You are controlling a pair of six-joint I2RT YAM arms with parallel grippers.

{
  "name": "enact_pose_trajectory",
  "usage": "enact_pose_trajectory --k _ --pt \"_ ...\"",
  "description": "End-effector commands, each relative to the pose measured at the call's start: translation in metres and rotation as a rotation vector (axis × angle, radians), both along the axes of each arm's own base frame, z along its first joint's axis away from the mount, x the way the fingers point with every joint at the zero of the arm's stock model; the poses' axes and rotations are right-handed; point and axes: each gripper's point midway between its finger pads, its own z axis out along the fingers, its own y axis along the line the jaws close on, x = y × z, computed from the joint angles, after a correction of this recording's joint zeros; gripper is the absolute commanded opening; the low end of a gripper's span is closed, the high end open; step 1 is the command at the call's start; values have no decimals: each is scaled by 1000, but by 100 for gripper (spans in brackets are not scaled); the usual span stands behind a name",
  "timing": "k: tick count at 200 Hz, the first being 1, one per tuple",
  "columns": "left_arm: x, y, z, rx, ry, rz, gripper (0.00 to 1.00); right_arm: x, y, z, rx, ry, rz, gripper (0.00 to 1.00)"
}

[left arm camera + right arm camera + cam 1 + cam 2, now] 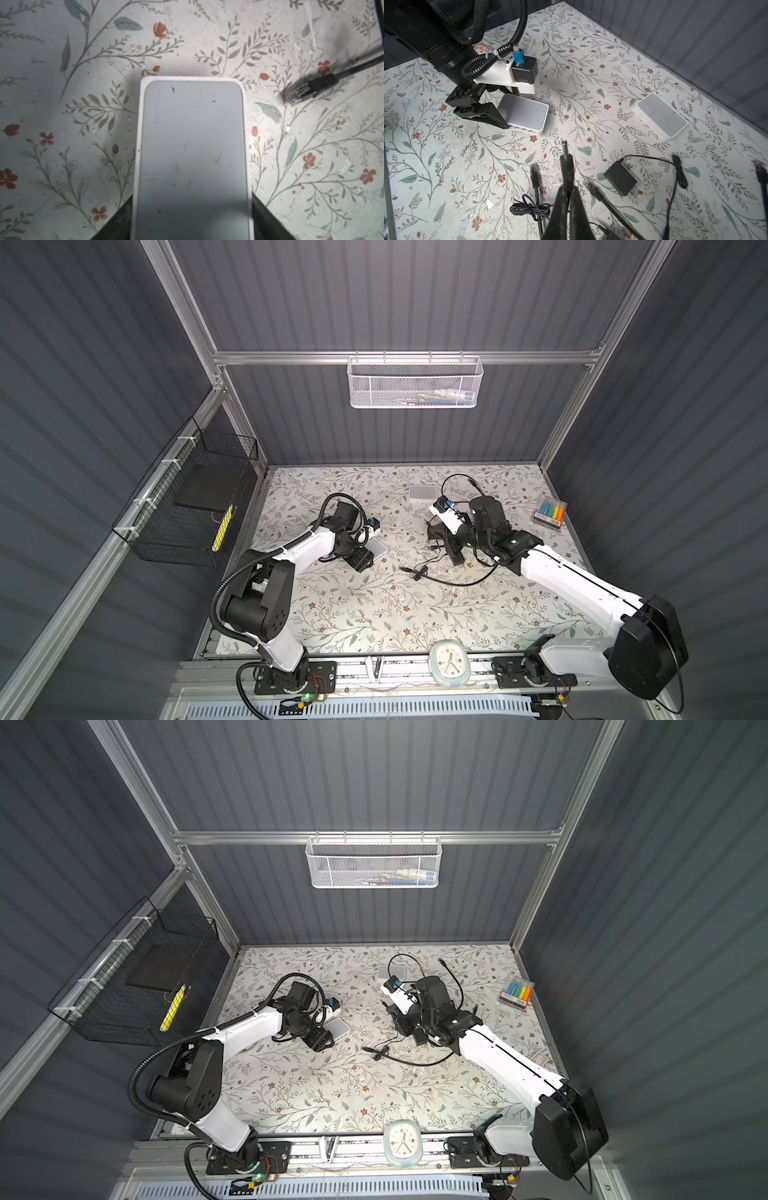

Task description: Insert the plug into the switch port

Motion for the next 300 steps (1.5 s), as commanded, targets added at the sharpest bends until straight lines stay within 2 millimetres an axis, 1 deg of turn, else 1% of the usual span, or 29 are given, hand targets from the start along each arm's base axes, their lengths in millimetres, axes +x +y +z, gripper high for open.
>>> enact_pose_trajectory --k 1,14,48,61,82,100,111,118,126,134,144,150,153,162,171,188,205,221,240,255,274,278,300 --pt "0 2 -3 -10 -12 68 72 -3 1 1 -33 -3 25 0" --pt "-1 2 -7 -1 -11 71 72 -4 2 -2 -36 5 25 0" --pt "-3 3 -14 7 -3 74 77 -4 -1 -15 -67 26 25 0" --pt "-1 2 -13 0 -12 79 80 -4 -1 -20 -84 34 27 0" --pt "4 6 -9 13 -56 102 87 -2 0 -24 -107 47 40 0" --pt "14 10 10 11 -123 145 90 1 4 -28 -110 57 50 0" --pt "22 15 30 9 -188 195 90 3 10 -31 -105 79 63 0" --pt "24 18 43 6 -214 220 89 5 14 -29 -102 78 68 0" --pt "25 21 60 -15 -252 260 89 8 18 -32 -108 86 73 0" --pt "24 24 74 -40 -275 309 87 12 23 -35 -111 91 75 0" --pt "20 29 87 -83 -277 395 84 19 29 -39 -111 103 66 0" --pt "16 29 91 -116 -263 439 82 23 33 -40 -108 113 63 0" --pt "13 29 93 -140 -253 467 80 25 35 -44 -112 128 63 0" --pt "3 28 95 -209 -214 542 75 32 44 -48 -121 146 62 0" --pt "-8 30 92 -281 -174 637 71 38 51 -51 -127 153 60 0" --pt "-31 33 78 -363 -103 787 62 48 70 -62 -129 179 65 0" --pt "-52 36 58 -387 -54 886 57 59 89 -73 -133 205 61 0" --pt "-63 40 43 -385 -23 946 53 70 104 -85 -144 247 46 0" --pt "-68 47 34 -359 -12 985 51 78 117 -102 -177 285 30 0" --pt "-66 51 32 -342 -26 1002 51 82 125 -112 -189 303 24 0" --pt "-62 51 27 -314 -22 1018 50 84 134 -120 -192 313 25 0" --pt "-62 51 25 -306 -17 1020 50 80 132 -126 -213 337 26 0" --pt "-61 49 7 -278 27 1039 50 77 136 -135 -227 352 31 0"
